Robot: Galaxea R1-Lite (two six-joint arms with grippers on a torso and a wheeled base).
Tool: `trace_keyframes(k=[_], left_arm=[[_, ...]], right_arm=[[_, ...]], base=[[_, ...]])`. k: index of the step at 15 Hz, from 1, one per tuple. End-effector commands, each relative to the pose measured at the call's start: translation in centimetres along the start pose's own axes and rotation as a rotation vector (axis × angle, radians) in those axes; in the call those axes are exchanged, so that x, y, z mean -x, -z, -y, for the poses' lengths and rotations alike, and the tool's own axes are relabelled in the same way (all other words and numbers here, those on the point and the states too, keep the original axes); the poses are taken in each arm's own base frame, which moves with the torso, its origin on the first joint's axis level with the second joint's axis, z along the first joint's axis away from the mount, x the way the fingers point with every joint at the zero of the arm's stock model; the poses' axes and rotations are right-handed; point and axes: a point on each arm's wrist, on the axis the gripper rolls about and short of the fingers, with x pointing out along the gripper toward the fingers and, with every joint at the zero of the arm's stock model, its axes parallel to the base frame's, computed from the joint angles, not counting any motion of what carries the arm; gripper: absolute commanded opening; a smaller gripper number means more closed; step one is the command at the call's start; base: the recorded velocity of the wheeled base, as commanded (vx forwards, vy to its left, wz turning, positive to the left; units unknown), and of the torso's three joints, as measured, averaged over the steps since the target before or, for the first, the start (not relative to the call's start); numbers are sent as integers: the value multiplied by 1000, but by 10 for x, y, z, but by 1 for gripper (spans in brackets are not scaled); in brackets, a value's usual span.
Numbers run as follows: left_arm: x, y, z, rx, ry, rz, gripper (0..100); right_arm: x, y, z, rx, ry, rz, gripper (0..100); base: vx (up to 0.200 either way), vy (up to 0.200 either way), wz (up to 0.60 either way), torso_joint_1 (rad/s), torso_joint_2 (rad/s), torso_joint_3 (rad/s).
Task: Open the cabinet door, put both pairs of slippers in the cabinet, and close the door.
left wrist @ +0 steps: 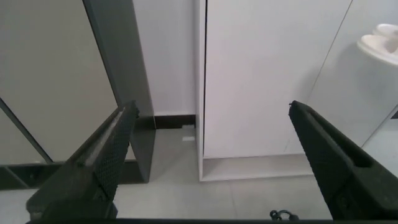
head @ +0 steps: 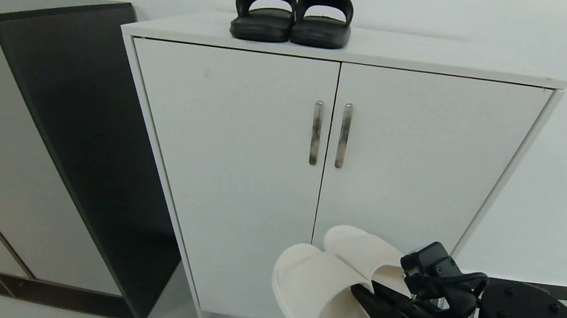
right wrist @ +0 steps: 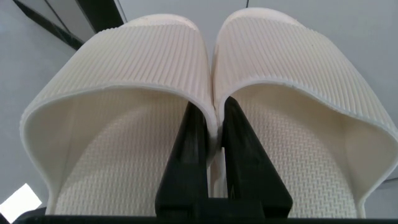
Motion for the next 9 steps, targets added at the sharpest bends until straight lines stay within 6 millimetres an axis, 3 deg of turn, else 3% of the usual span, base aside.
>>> trace_keyframes(k=[1,2,4,7,8,9], left_arm=[[0,-7,0,-3,8,0,100],[-1,-59,1,43,69,34,100],[-25,-106,3,78,187,-34,100],[-69,-121,7,93,408,-151,100],[-96,-126,10,96,499,-155,100],[-96,-126,10,96,499,-155,100]], right_arm=[[0,1,0,-1,1,-2,0],[0,1,0,1,1,-2,0],[0,1,0,1,1,-2,0],[-1,1,0,3,3,-3,0],[0,1,0,2,6,-1,0],[0,1,0,2,6,-1,0]], base=[[0,0,0,-22,310,286],[0,0,0,-7,173,173],[0,0,0,5,75,71],[0,0,0,0,0,0],[0,0,0,0,0,0],[0,0,0,0,0,0]])
